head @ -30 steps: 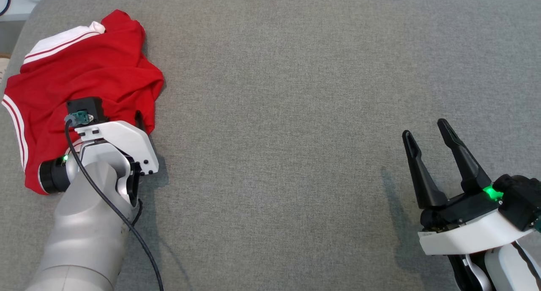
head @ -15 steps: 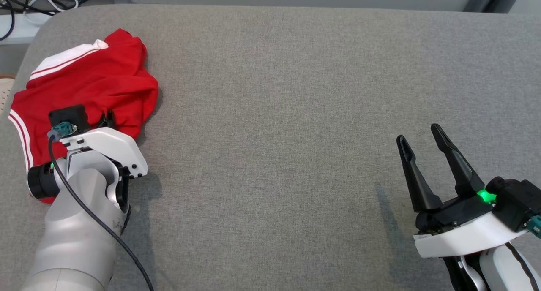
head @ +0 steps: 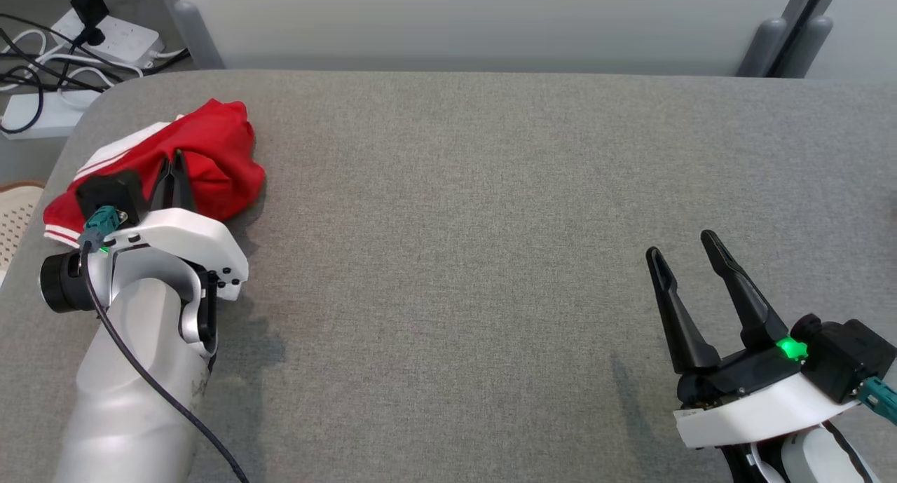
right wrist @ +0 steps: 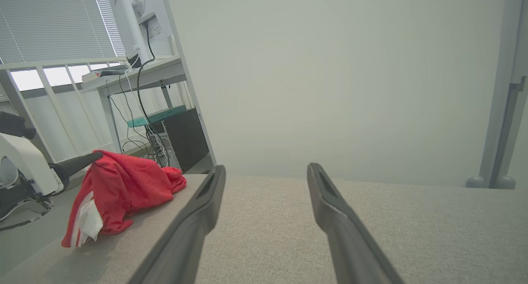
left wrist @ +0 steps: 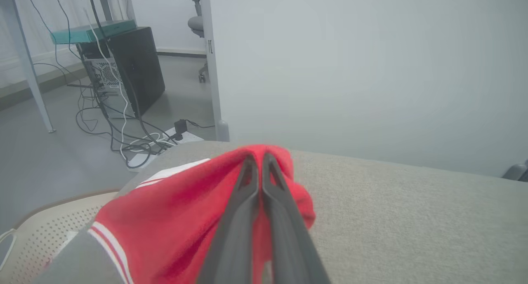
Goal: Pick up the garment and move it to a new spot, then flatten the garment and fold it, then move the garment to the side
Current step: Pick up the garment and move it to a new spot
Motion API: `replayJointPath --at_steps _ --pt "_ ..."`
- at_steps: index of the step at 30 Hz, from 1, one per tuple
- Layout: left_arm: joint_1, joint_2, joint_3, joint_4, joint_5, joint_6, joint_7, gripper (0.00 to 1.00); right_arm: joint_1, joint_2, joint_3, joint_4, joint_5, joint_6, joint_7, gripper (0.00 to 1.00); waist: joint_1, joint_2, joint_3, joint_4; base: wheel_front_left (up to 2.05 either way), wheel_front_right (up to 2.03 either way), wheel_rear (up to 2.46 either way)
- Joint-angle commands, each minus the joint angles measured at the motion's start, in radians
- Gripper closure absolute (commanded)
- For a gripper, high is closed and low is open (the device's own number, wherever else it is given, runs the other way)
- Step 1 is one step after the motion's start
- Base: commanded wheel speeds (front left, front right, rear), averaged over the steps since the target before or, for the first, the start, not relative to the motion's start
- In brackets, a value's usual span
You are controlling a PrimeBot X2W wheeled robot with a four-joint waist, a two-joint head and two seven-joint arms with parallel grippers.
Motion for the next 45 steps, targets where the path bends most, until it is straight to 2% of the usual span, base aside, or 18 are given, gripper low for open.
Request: replayJointPath --at_steps 1,7,14,32,41,45 --pt "0.005 0.039 0.024 -0.061 0.015 0.007 -0.012 1.00 0.000 -0.002 0.020 -0.021 0.011 0.004 -0.010 0.00 0.0000 0.0000 -0.018 -0.008 0.00 0.00 0.00" --pt "0.045 0.020 0.008 -0.199 0.045 -0.002 -0.012 1.00 0.014 0.005 0.020 -0.017 0.013 0.004 -0.010 0.00 0.0000 0.0000 -0.051 -0.023 0.00 0.00 0.00" --pt "0.046 -0.008 -0.036 -0.283 0.063 -0.022 -0.012 1.00 0.024 0.018 0.024 -0.016 0.015 0.004 -0.011 0.00 0.0000 0.0000 -0.080 -0.059 0.00 0.00 0.00" --pt "-0.027 -0.061 -0.175 -0.349 0.075 -0.050 0.013 1.00 0.024 0.045 0.023 -0.019 0.019 0.004 -0.011 0.00 0.0000 0.0000 -0.092 -0.226 0.00 0.00 0.00" --pt "-0.067 -0.074 -0.263 -0.354 0.041 -0.046 0.016 1.00 0.019 0.049 0.031 -0.018 0.021 0.004 -0.011 0.00 0.0000 0.0000 -0.084 -0.293 0.00 0.00 0.00" --pt "-0.085 -0.075 -0.339 -0.368 -0.008 -0.033 0.015 1.00 0.013 0.053 0.037 -0.016 0.023 0.004 -0.011 0.00 0.0000 0.0000 -0.080 -0.324 0.00 0.00 0.00"
